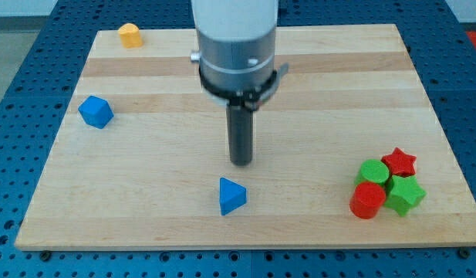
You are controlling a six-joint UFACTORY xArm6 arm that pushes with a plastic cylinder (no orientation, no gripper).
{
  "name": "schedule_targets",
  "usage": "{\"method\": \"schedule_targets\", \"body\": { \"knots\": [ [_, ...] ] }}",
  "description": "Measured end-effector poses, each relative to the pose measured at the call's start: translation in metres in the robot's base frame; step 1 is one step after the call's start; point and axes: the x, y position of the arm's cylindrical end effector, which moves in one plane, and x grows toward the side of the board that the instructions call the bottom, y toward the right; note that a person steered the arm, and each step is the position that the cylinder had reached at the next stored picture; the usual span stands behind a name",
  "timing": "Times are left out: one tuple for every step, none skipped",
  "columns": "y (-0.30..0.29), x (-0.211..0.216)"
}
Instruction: Push the blue cube into the blue triangle
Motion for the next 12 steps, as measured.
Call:
{"method": "schedule_targets", "body": {
  "knots": [
    [-0.013,-0.079],
    [-0.078,-0.131],
    [-0.18,-0.144],
    [-0.272,-0.138],
    [-0.292,-0.122],
    [-0.269,-0.092],
    [-0.22,-0.06],
    [-0.165,-0.037],
    [-0.14,-0.008],
    [-0.128,-0.002],
    [-0.124,-0.038],
    [-0.098,-0.052]
  ]
}}
